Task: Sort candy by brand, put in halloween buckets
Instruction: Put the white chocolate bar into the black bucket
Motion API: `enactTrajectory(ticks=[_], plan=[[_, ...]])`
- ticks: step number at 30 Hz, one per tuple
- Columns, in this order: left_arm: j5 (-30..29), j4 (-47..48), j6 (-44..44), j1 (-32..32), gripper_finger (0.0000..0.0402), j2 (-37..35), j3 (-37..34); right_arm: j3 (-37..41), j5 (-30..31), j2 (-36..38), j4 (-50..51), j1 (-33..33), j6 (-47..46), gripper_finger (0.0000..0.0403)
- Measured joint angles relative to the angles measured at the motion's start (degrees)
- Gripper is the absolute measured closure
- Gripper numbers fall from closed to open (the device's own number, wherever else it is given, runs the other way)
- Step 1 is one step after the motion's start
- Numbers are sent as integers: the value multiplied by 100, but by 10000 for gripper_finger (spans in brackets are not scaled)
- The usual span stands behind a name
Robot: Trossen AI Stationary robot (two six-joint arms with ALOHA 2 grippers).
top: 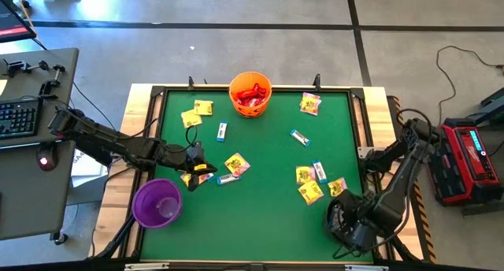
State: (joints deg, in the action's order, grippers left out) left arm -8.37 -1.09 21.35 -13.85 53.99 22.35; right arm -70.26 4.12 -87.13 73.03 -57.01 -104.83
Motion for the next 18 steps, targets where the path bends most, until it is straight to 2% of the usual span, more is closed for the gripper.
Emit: enactTrajectory(ticks=[14, 18], plan=[[0, -1, -158, 129, 401, -1, 0, -4, -71, -201, 4, 17, -616, 402], [1, -1, -154, 237, 401, -1, 0, -4, -131, -201, 0, 87, -590, 377]])
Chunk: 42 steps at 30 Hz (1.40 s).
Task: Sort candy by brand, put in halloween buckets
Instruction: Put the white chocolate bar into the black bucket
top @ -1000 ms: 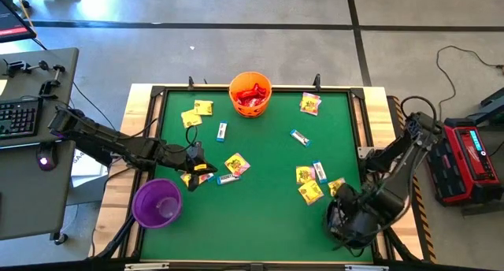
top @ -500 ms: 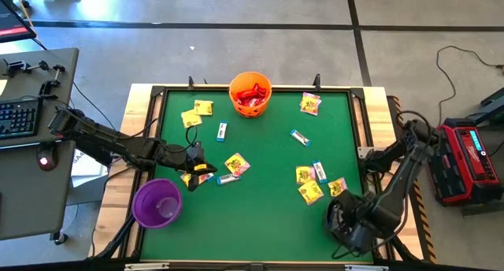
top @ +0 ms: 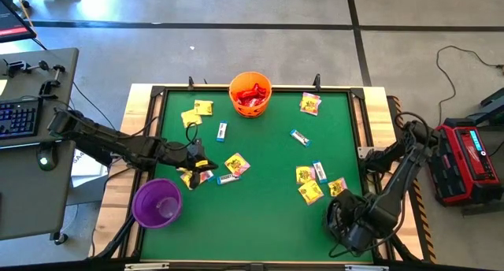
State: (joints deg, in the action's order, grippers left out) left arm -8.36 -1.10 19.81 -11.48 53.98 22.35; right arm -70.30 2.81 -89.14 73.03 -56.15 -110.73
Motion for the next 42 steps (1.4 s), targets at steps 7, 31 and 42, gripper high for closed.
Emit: enactTrajectory(ticks=[7, 31, 42], plan=[[6, 0, 4, 32, 402, 0, 0, -36, -42, 0, -8, 100, 45, 290], [94, -3, 216, 69, 401, 1, 0, -957, 1960, 55, 229, 1129, 1677, 402], [7, 0, 201, 216, 401, 1, 0, -954, 2095, 332, -1127, 3093, 5138, 403]])
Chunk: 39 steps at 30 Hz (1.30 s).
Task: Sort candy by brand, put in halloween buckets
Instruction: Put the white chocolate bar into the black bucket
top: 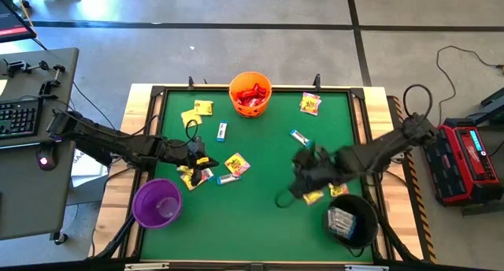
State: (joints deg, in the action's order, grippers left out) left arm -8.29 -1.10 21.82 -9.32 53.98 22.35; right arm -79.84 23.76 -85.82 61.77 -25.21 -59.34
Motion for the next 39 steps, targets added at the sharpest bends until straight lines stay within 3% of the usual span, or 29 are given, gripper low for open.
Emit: enactTrajectory(ticks=[7, 12, 17, 21, 25, 30, 37, 39], plan=[[-112, 1, -41, 283, 401, 0, 0, 320, -893, 21, -1873, 1431, 2379, 403], [-154, 7, -55, 549, 401, -1, 0, 1019, -1546, 33, -3023, 2114, 3072, 403], [-175, 12, 152, 784, 401, 0, 0, 1536, -1558, 33, -3584, 2419, 3237, 403], [-209, 191, 95, 966, 400, 0, 0, 1765, -1161, 33, -4050, 2417, 3231, 403], [-539, 617, 461, 1168, 389, 0, 0, 1980, -729, 33, -4575, 2404, 2506, 402], [-1073, 910, 756, 1396, 360, 53, 0, 2049, -380, 33, -4519, 2456, 2178, 402], [-1000, 441, 1494, 1619, 299, 587, -2, 2049, -343, 33, -4284, 2650, 2579, 402], [-666, 127, 1541, 1590, 283, 797, -2, 2049, -585, 33, -4261, 2744, 2798, 402]])
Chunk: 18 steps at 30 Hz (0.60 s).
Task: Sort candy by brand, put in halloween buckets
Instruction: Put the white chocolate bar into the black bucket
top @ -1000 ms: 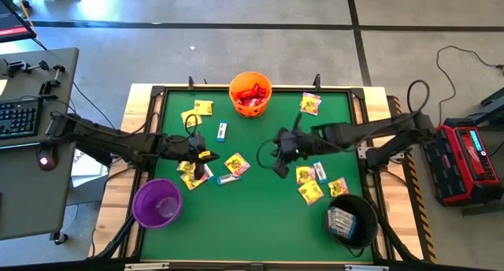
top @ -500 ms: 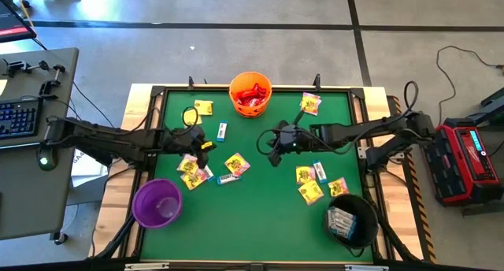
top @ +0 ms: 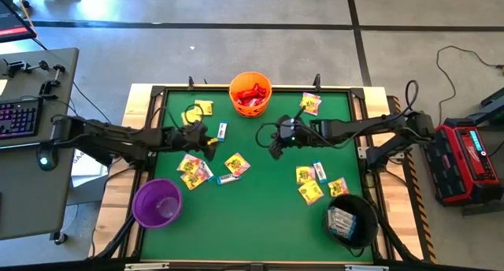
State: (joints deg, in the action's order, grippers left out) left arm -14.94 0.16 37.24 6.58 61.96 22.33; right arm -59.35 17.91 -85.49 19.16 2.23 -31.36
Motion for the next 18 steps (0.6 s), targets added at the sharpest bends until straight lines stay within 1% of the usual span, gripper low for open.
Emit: enactTrajectory(ticks=[3, 8, 13, 18], plan=[[612, -345, -319, -179, 263, 277, 2, 0, -229, 0, 31, 117, 302, 402], [998, -290, -940, -640, 240, 571, 106, 0, -320, 0, 29, 163, 572, 402], [1089, -271, -1041, -1033, 225, 785, 211, 0, -322, 0, 44, 161, 590, 402], [1089, -247, -1036, -1250, 218, 965, 214, 0, -187, 0, 147, 161, 374, 402]])
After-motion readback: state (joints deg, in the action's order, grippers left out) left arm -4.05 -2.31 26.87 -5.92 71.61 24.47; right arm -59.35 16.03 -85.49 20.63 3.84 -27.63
